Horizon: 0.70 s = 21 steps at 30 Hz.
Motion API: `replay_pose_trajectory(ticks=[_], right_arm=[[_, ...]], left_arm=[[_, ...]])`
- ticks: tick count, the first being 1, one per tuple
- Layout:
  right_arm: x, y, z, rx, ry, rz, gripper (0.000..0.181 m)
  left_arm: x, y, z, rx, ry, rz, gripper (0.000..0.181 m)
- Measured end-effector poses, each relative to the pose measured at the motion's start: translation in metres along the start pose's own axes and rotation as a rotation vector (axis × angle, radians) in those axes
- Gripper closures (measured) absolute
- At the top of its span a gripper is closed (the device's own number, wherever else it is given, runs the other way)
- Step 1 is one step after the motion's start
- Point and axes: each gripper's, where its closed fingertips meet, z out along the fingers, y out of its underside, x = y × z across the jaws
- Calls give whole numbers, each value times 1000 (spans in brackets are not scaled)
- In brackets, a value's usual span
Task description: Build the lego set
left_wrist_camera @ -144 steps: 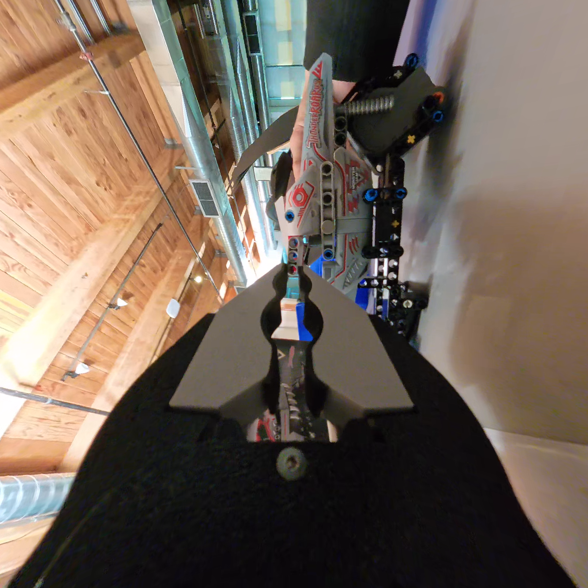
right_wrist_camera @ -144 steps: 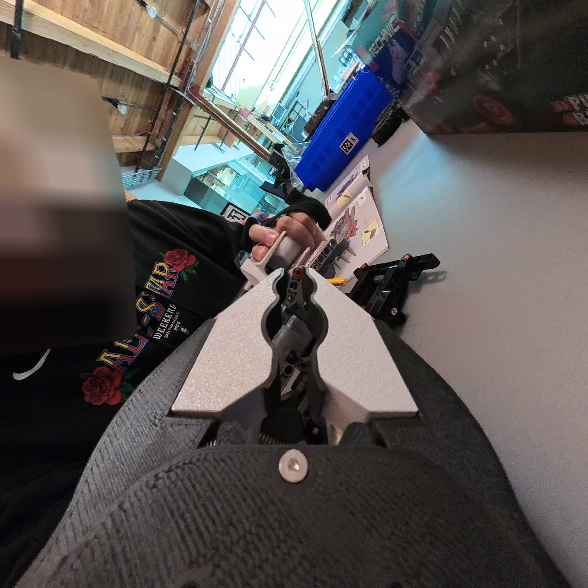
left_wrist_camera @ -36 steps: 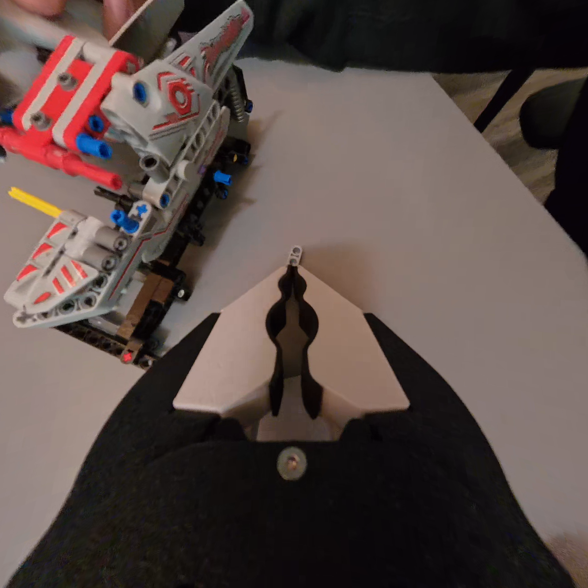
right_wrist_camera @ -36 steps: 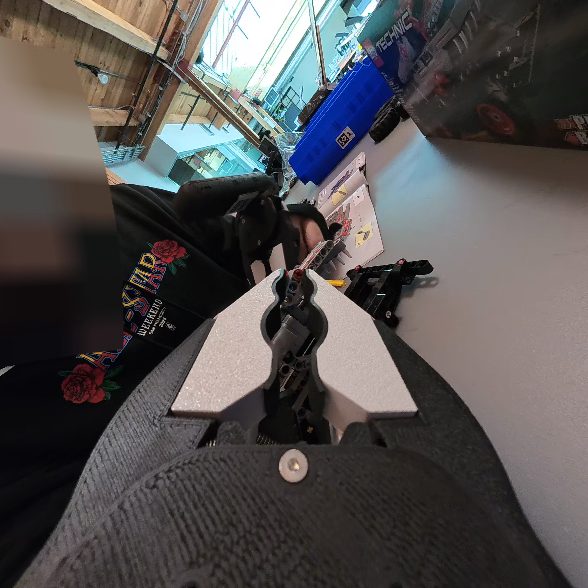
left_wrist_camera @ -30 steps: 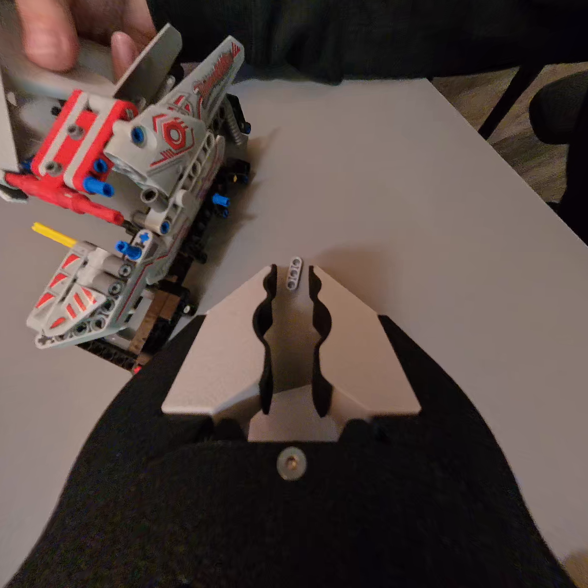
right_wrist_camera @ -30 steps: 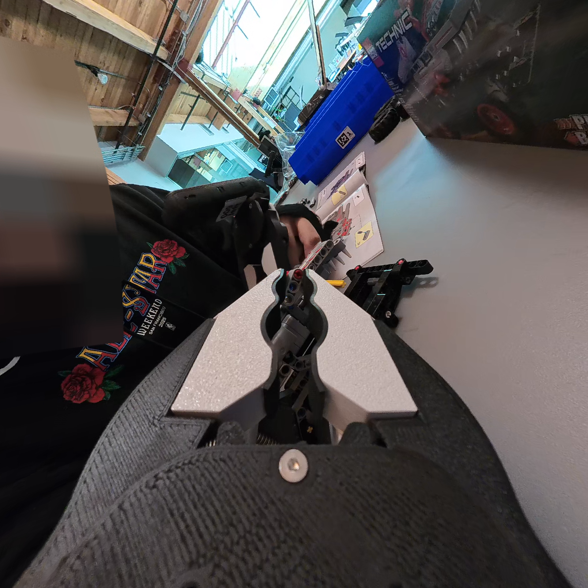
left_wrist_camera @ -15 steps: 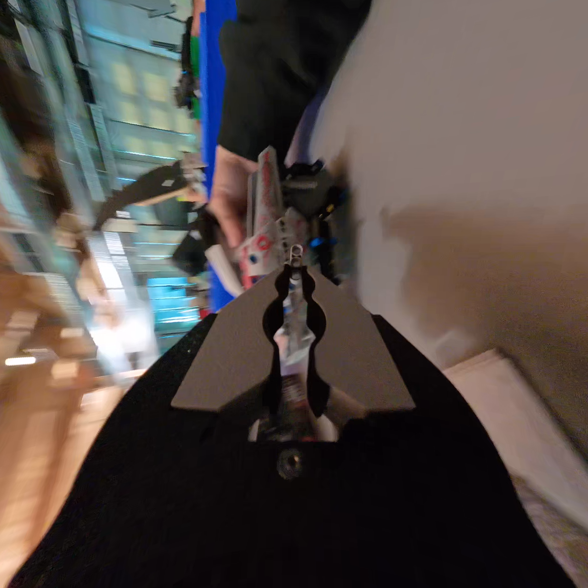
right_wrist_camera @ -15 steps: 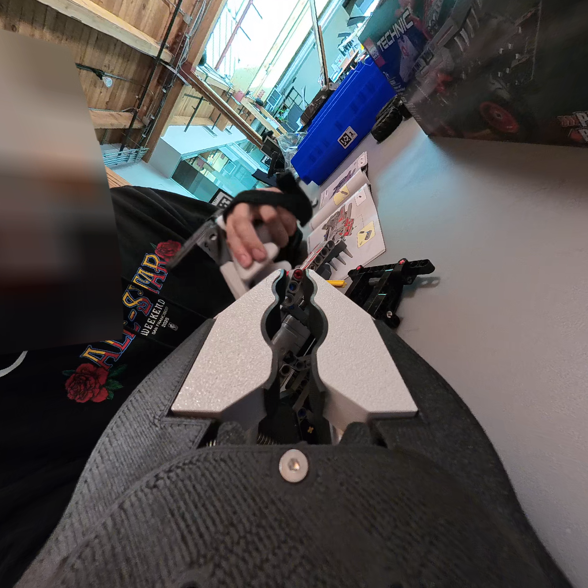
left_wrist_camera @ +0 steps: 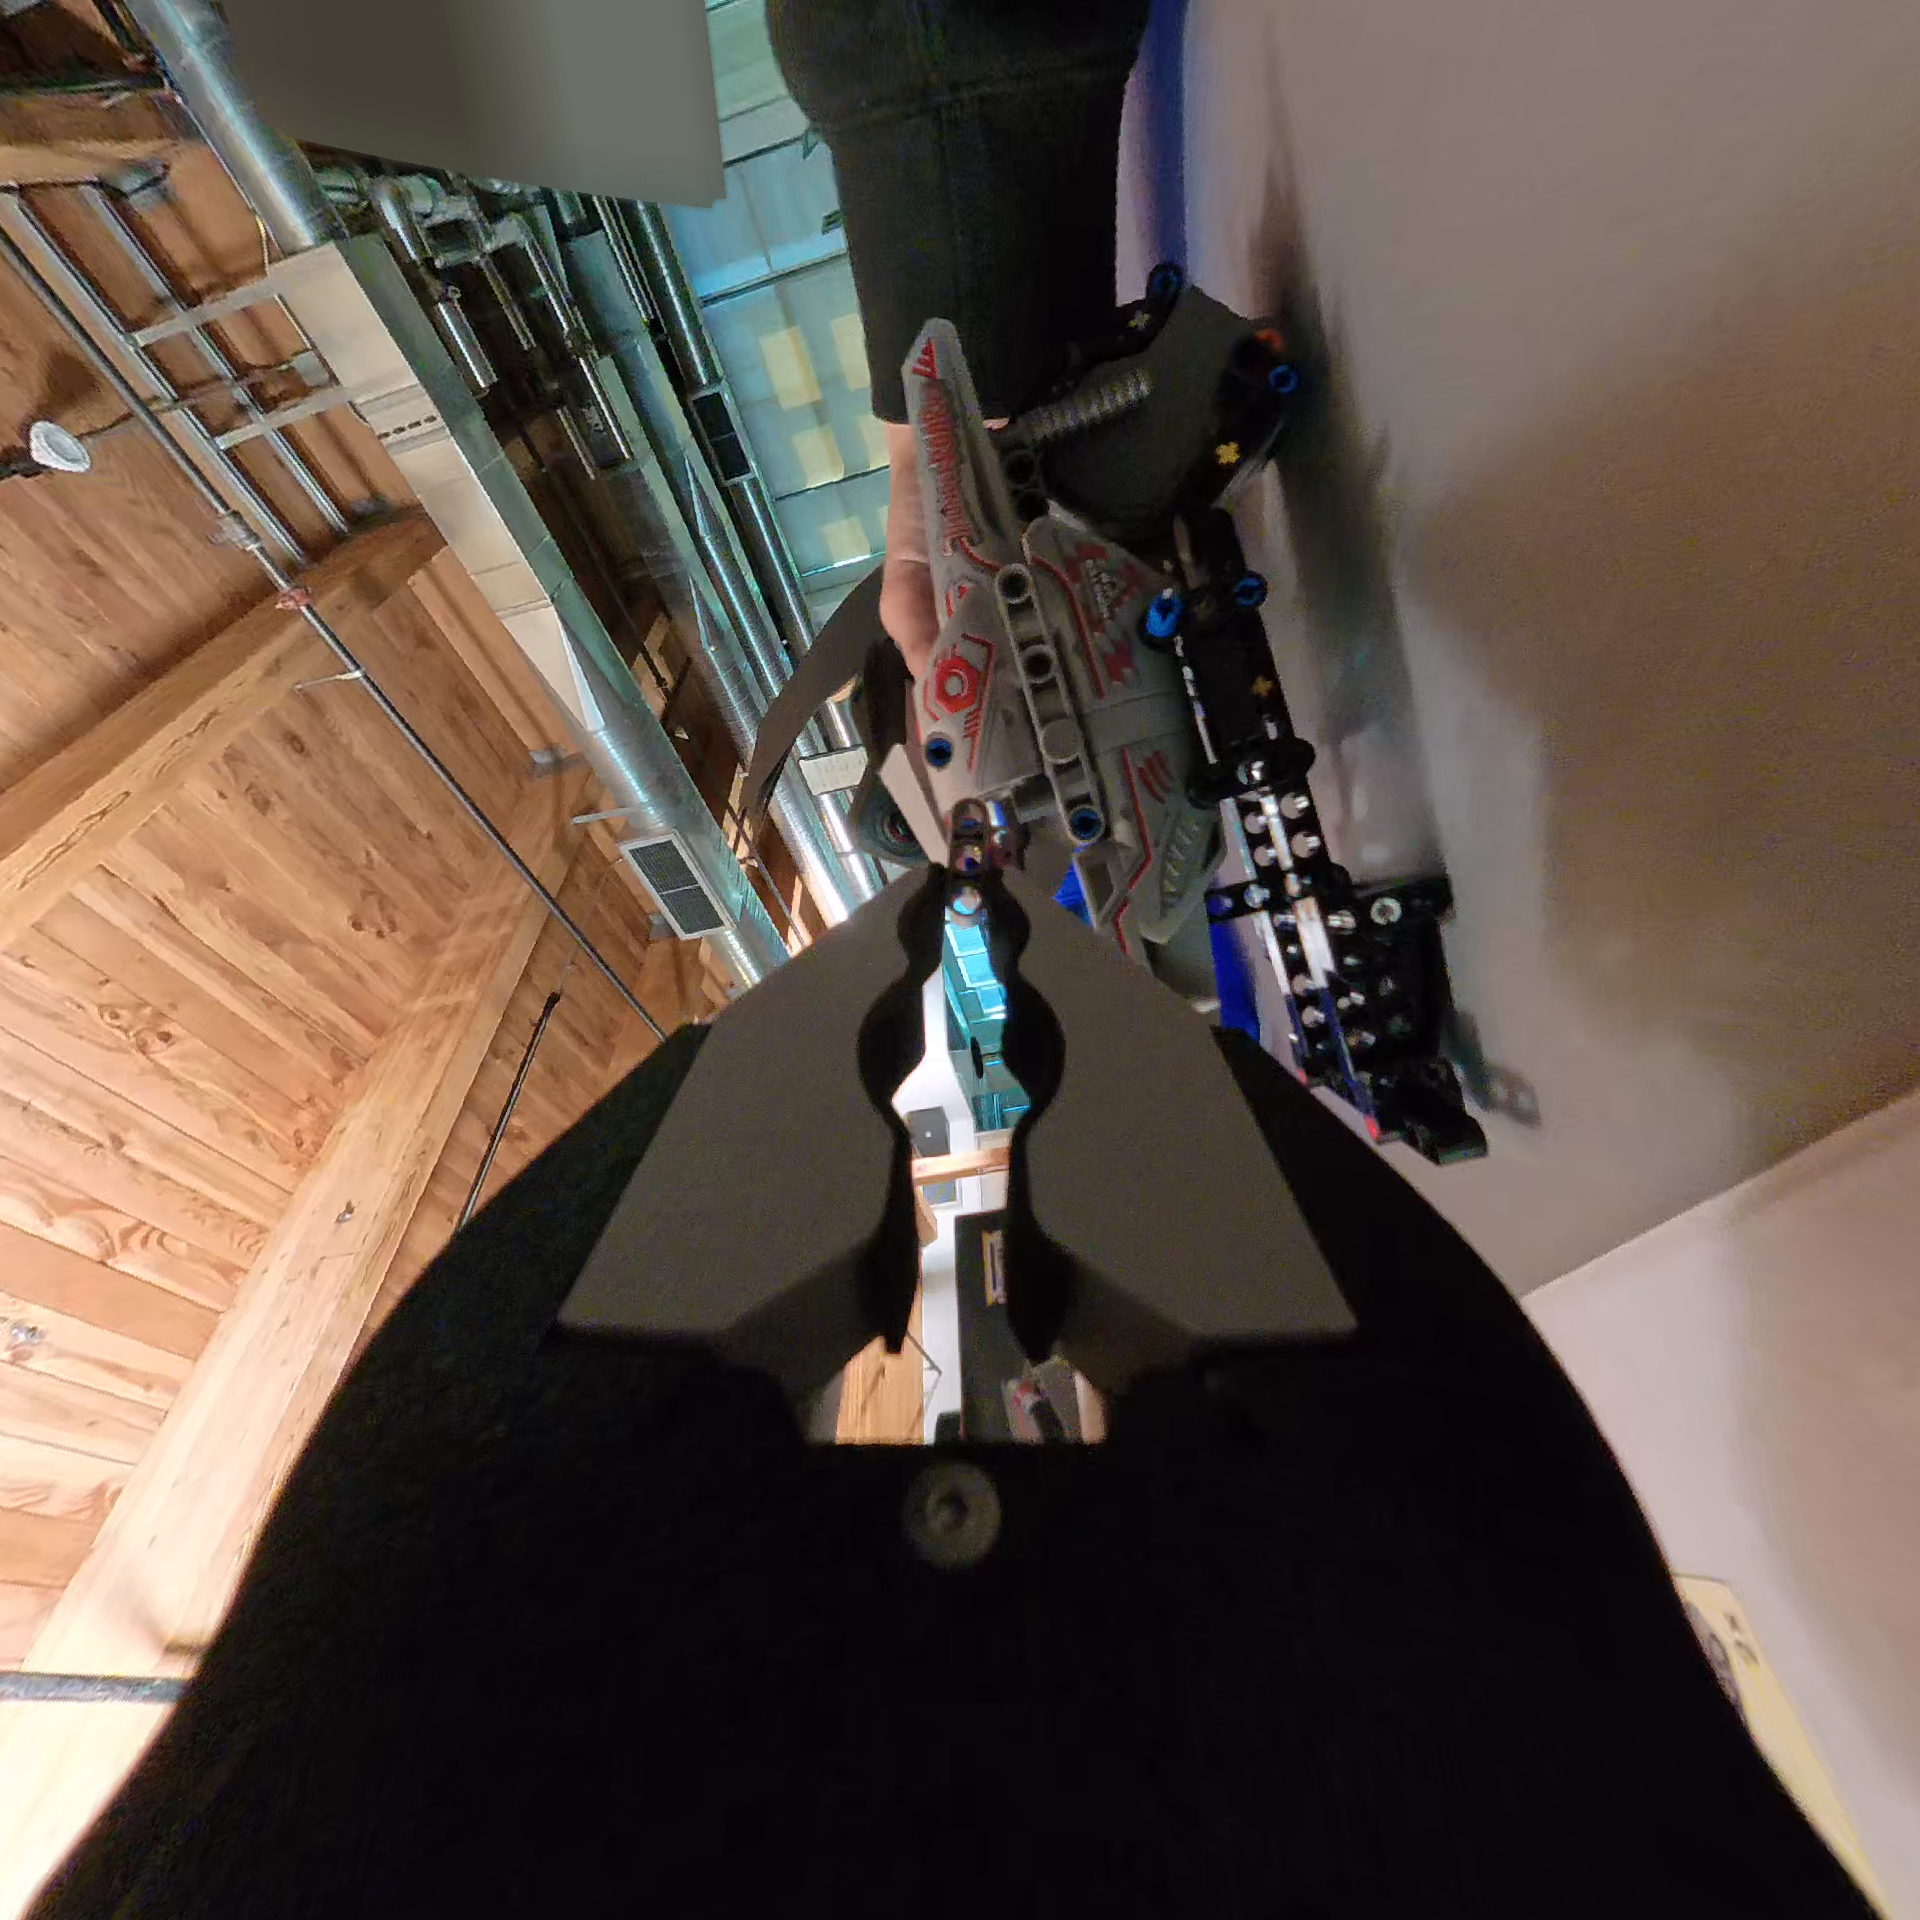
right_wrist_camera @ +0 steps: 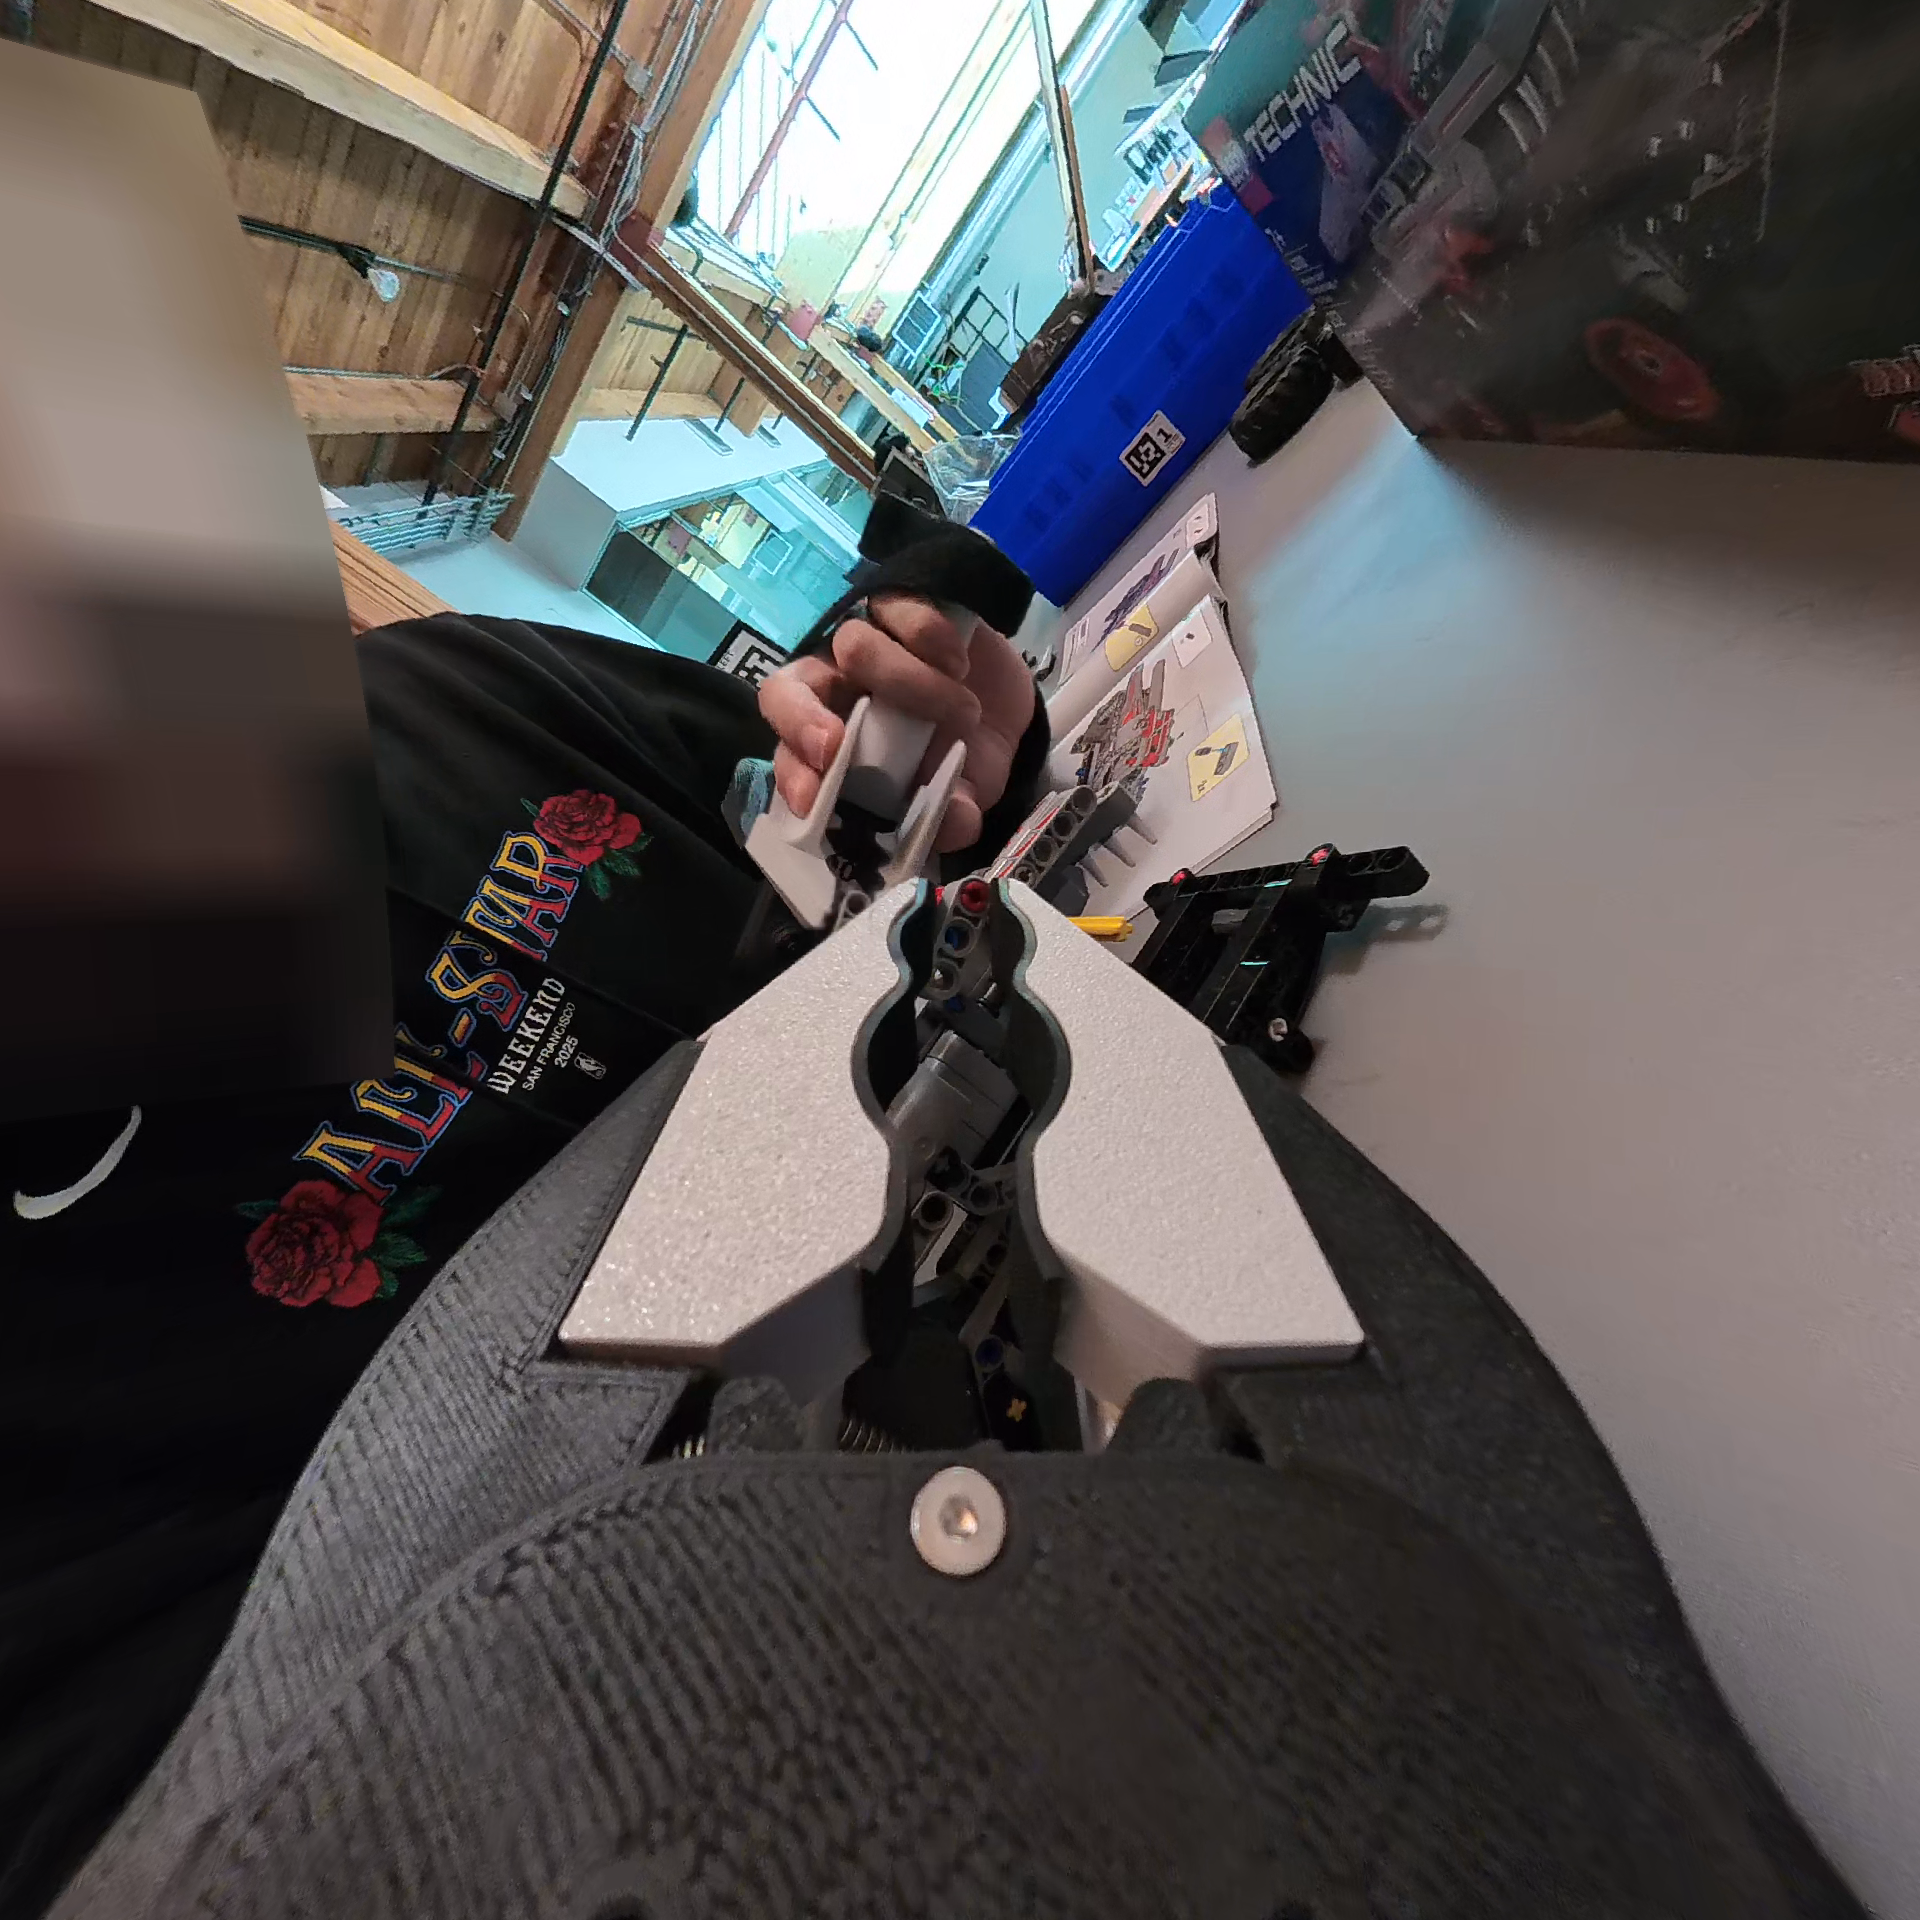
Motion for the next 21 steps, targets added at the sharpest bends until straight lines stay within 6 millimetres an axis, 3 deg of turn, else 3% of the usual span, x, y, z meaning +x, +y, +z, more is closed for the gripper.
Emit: replay_pose_trajectory(ticks=[21], right_arm=[[-3,4,4,-24,-66,4,172]], left_arm=[[3,-9,4,78,-1,-191,177]])
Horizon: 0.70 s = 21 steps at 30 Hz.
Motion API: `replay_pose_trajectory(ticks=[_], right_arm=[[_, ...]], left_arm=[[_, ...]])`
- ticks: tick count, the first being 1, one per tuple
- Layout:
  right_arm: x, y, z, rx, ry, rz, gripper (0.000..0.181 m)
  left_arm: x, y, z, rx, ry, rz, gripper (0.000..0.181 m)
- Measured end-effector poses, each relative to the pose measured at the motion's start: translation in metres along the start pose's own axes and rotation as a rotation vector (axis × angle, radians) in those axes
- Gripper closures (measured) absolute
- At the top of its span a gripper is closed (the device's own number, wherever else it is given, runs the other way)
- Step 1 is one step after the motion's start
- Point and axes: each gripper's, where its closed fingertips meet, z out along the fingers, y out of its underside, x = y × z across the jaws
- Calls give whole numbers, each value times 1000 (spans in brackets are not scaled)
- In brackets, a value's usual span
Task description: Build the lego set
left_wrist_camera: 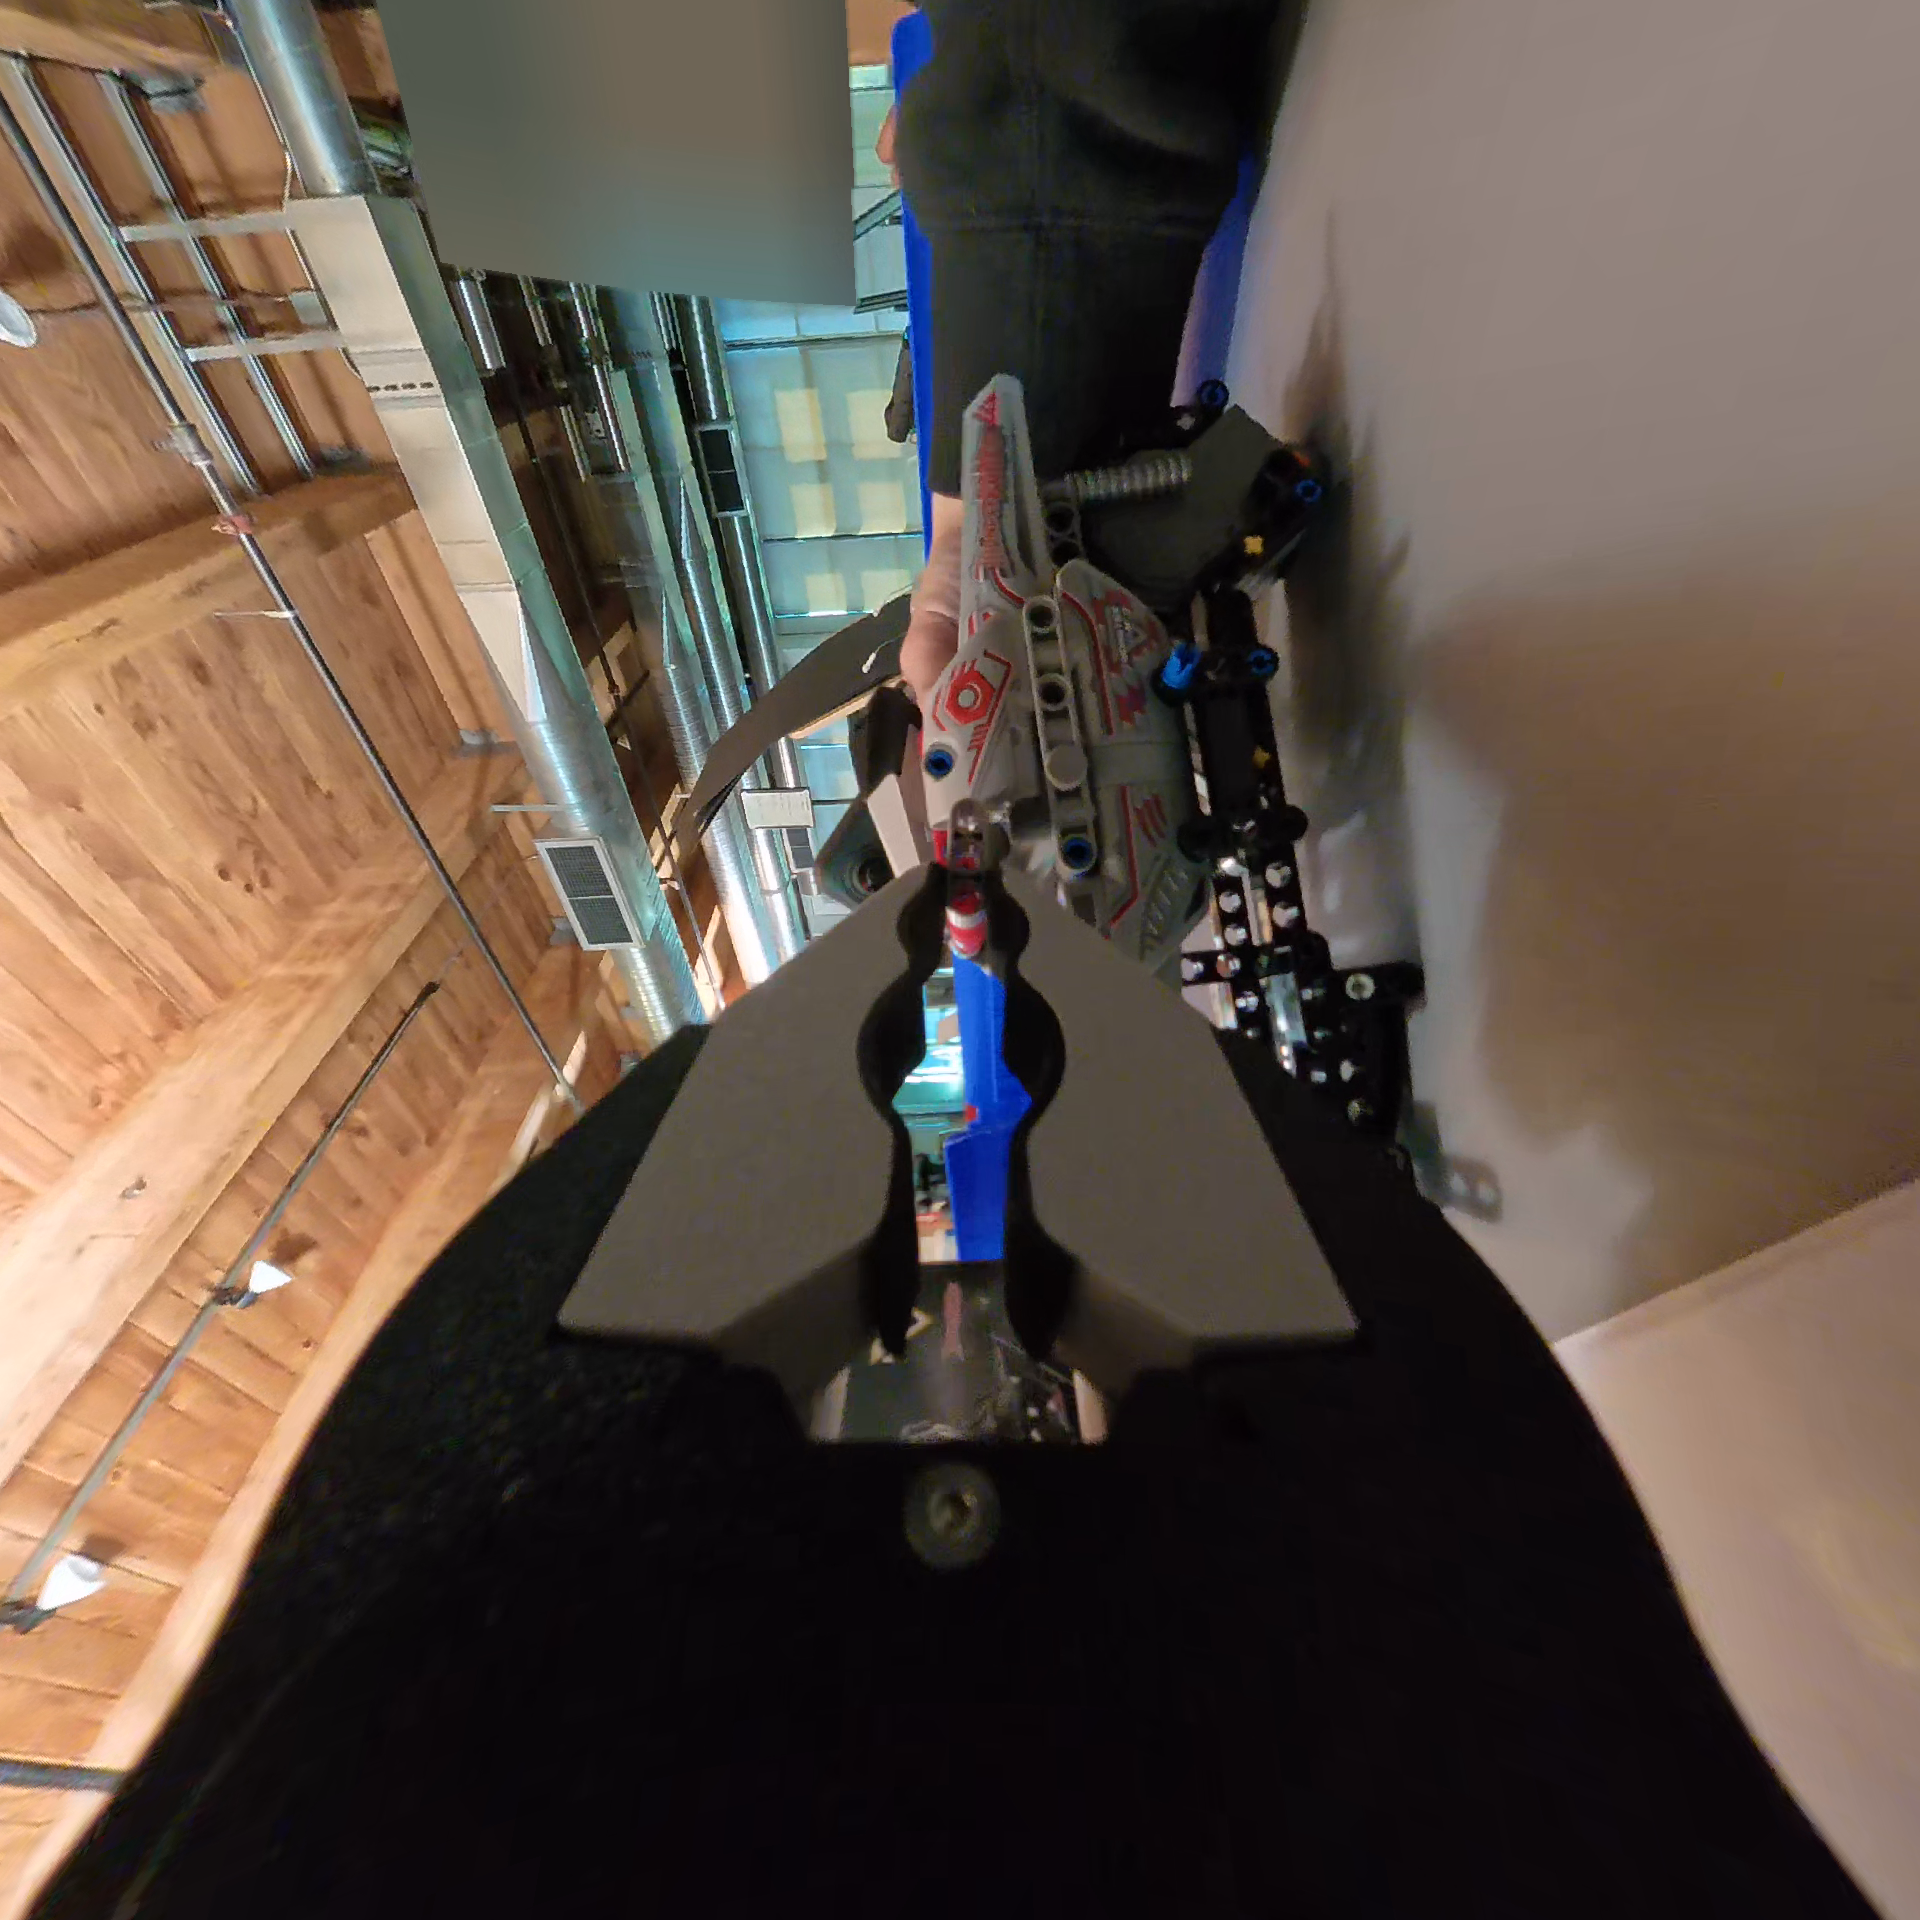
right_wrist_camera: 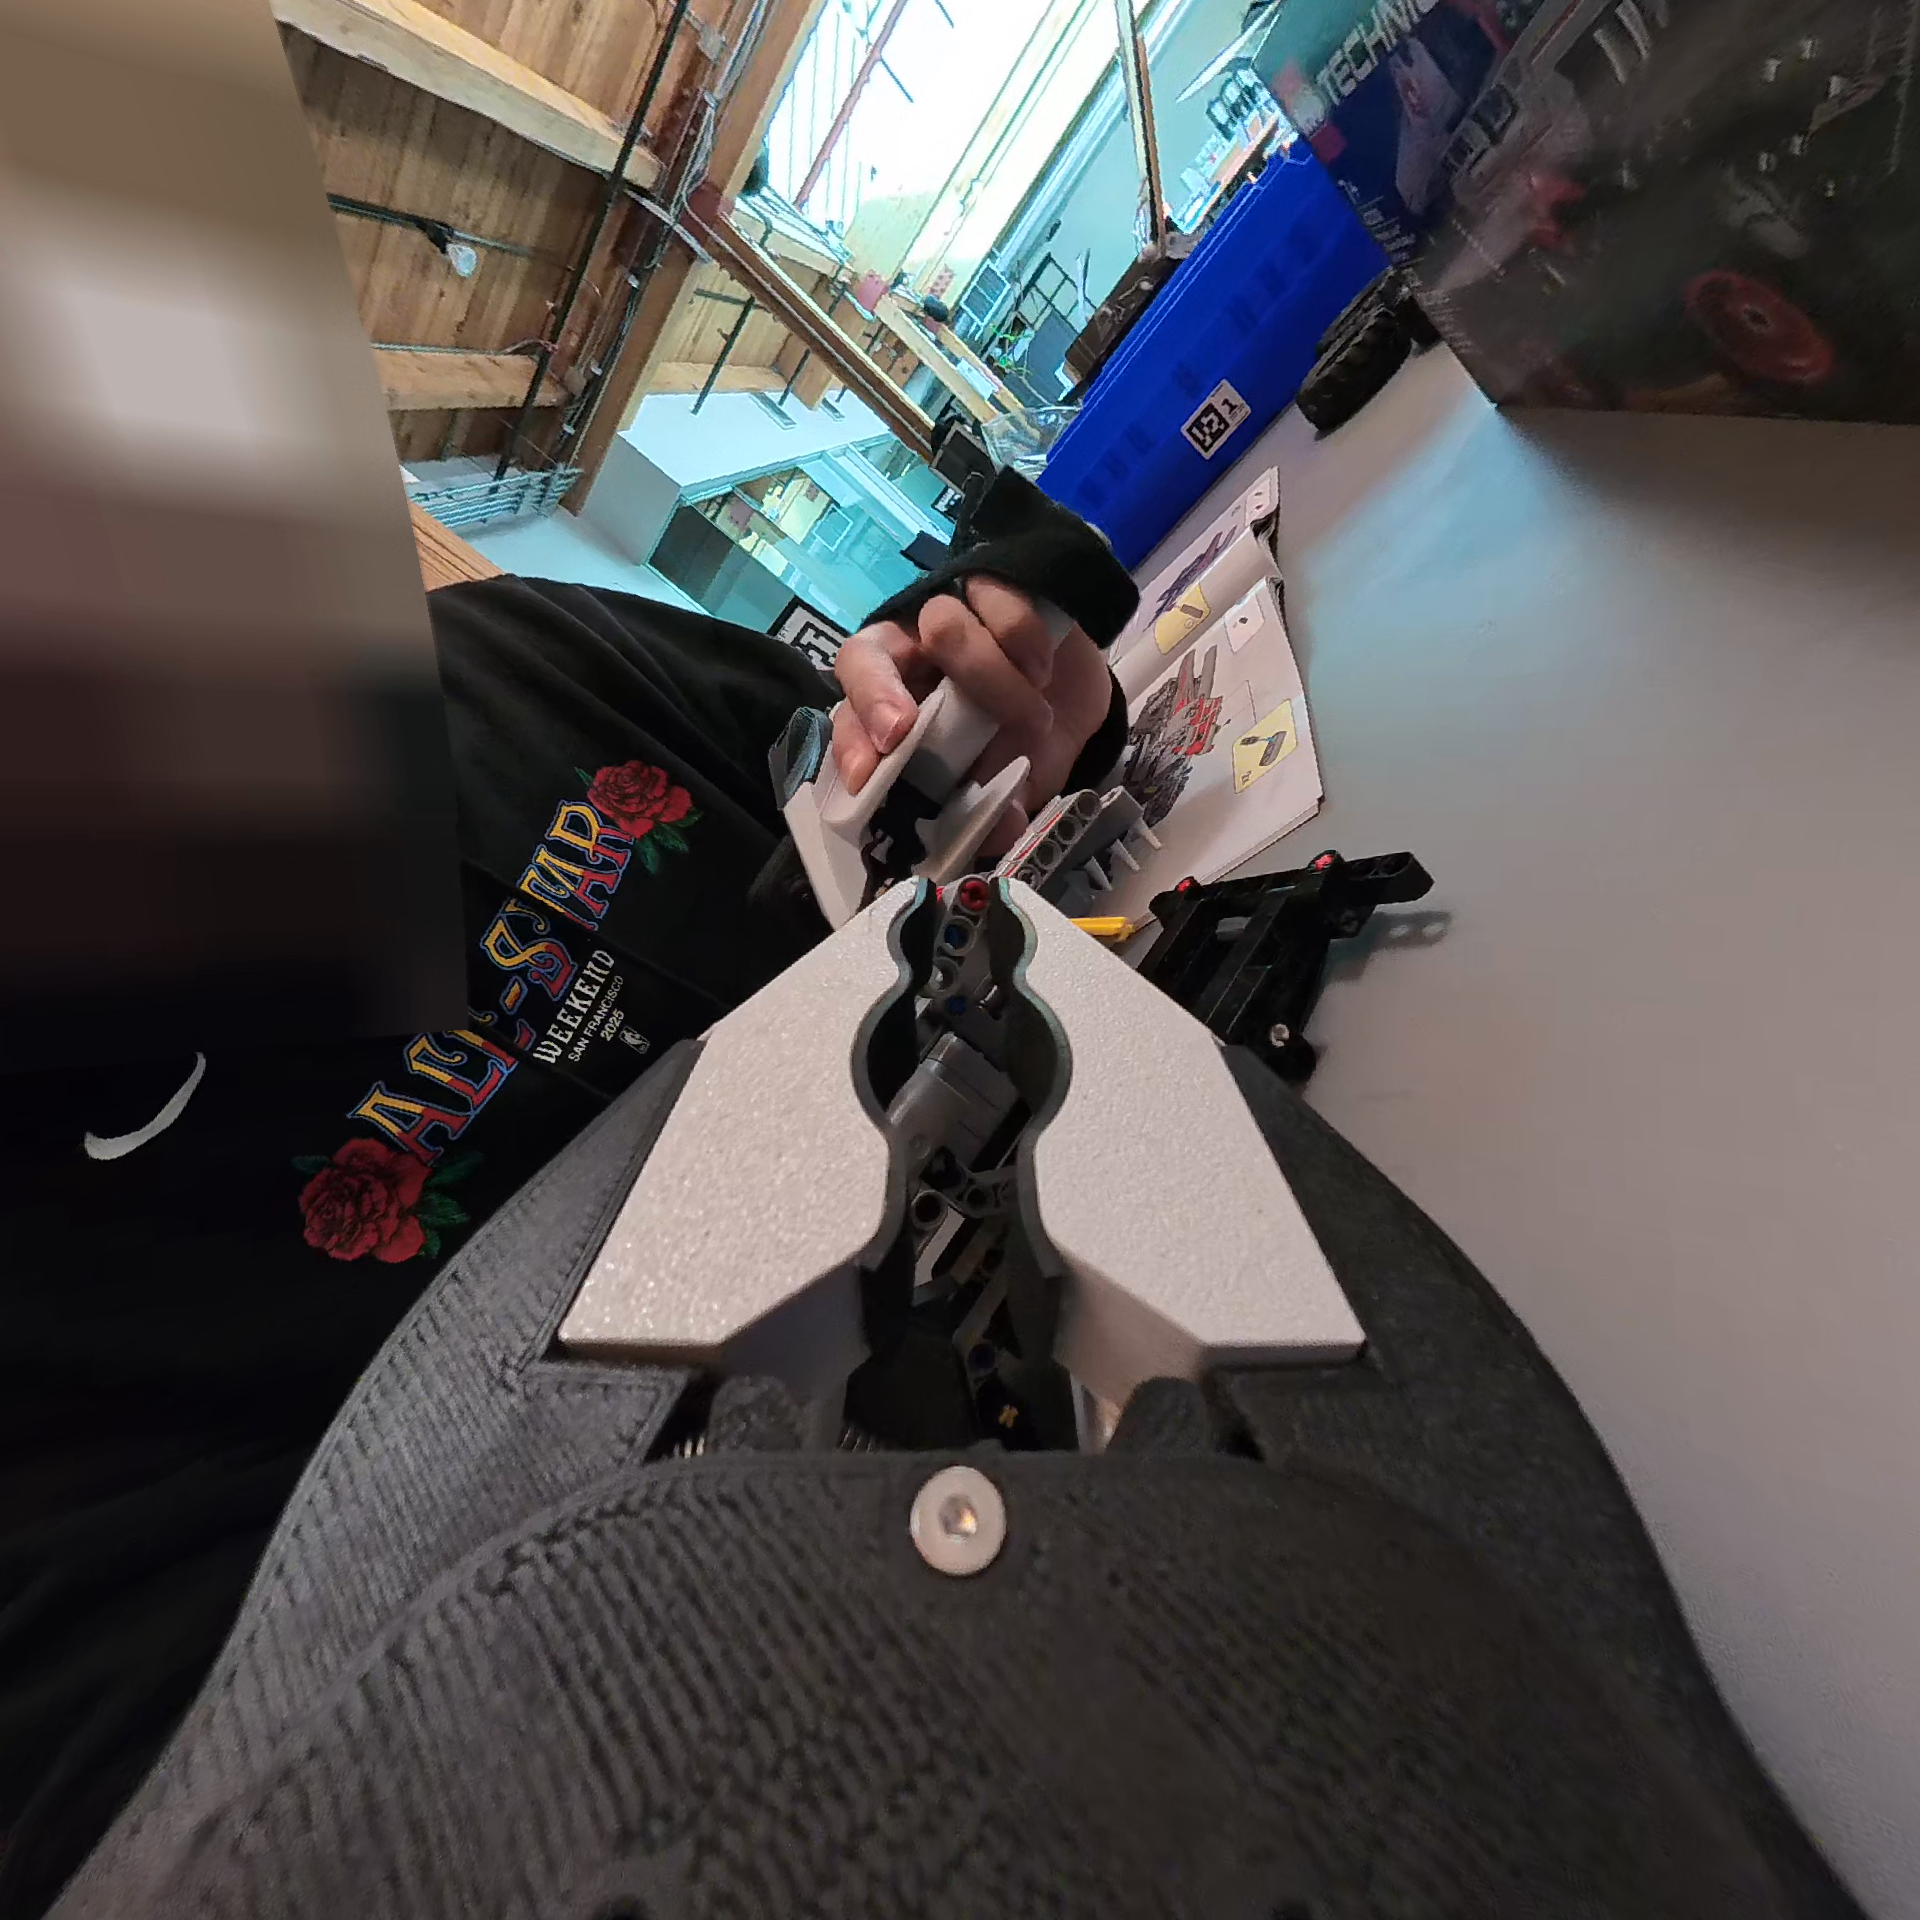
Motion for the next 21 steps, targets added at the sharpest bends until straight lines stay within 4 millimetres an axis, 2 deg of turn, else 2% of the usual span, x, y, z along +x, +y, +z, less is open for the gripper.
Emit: replay_pose_trajectory(ticks=[8,16,21], right_arm=[[1,-1,-2,4,20,-31,172],[-5,2,2,-16,-13,-53,173],[-6,2,3,-23,-39,-39,173]], left_arm=[[2,2,-1,-28,-15,104,176],[2,-3,-4,105,7,-165,177],[5,-5,-4,111,-5,-41,176]])
